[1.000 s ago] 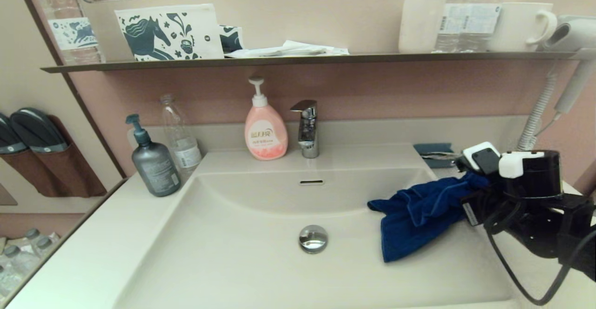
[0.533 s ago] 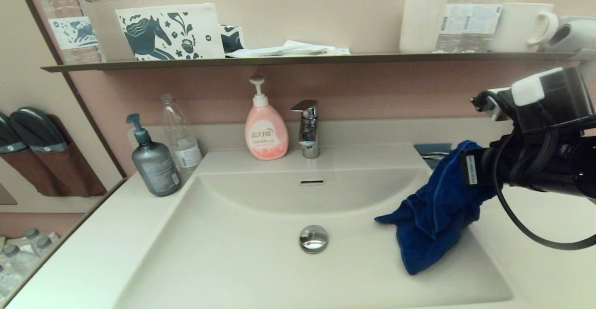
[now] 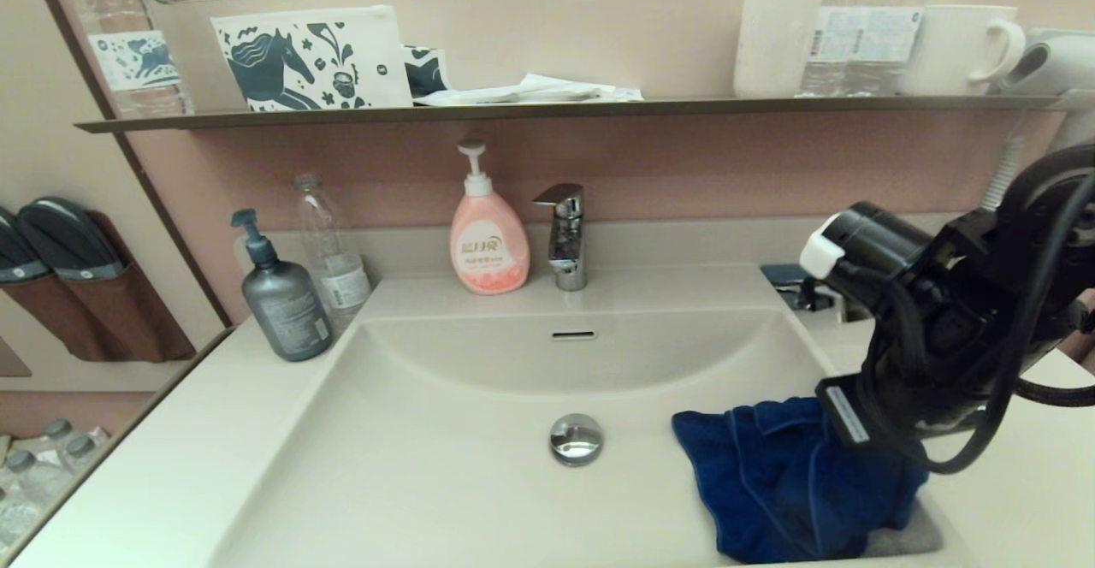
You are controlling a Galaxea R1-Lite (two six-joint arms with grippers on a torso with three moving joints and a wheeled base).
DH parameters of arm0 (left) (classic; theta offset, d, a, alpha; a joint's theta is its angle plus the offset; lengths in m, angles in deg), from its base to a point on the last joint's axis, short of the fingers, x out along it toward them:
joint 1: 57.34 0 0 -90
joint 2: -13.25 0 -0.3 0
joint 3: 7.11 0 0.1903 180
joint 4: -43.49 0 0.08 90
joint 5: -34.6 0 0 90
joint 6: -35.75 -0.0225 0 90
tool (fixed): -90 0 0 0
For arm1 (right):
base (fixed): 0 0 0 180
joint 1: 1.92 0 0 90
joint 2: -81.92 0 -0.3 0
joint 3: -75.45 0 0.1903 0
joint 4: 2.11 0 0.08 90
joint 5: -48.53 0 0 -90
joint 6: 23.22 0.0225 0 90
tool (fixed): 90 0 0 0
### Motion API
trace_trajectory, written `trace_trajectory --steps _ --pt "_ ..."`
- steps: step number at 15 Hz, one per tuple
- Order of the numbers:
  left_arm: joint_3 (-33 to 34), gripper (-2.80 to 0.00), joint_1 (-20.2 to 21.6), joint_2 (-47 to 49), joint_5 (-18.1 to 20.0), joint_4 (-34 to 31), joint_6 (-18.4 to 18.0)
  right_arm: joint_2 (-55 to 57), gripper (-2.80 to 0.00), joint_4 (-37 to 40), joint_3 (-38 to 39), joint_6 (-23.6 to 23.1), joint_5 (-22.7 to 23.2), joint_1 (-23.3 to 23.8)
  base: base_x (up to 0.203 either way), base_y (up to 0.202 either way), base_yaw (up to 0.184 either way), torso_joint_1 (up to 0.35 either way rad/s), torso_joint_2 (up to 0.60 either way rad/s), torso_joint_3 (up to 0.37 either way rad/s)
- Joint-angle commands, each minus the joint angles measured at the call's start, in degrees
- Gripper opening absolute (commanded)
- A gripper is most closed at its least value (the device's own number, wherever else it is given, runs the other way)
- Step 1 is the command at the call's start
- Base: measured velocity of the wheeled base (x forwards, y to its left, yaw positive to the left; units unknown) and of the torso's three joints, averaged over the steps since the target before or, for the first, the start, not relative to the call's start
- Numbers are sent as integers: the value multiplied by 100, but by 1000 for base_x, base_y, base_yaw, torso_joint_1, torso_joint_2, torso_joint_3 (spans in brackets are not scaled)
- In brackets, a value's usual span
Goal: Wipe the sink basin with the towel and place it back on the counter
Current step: Wipe the sink
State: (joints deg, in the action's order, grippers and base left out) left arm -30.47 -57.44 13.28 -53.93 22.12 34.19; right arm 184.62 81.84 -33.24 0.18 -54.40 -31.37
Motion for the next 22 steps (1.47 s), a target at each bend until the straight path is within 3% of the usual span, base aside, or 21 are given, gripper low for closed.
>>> trace_trajectory --steps 1,4,7,13,17,22 --pt "0 -280 1 6 2 2 -2 444 -280 1128 -83 -14 61 -225 0 0 0 0 0 0" --pt "0 -280 1 6 2 2 -2 209 -280 2167 16 -281 28 -224 0 0 0 0 0 0" --pt "0 -280 1 6 2 2 -2 -127 -280 2168 476 -488 -426 208 0 0 0 0 0 0" --pt "0 -280 1 5 2 2 -2 -338 -280 945 992 -976 -887 1164 0 0 0 0 0 0" --pt "0 -280 1 6 2 2 -2 49 -280 -35 957 -1021 -953 1314 0 0 0 0 0 0" --pt "0 -280 1 6 2 2 -2 326 -280 -696 114 -961 -967 1476 0 0 0 0 0 0"
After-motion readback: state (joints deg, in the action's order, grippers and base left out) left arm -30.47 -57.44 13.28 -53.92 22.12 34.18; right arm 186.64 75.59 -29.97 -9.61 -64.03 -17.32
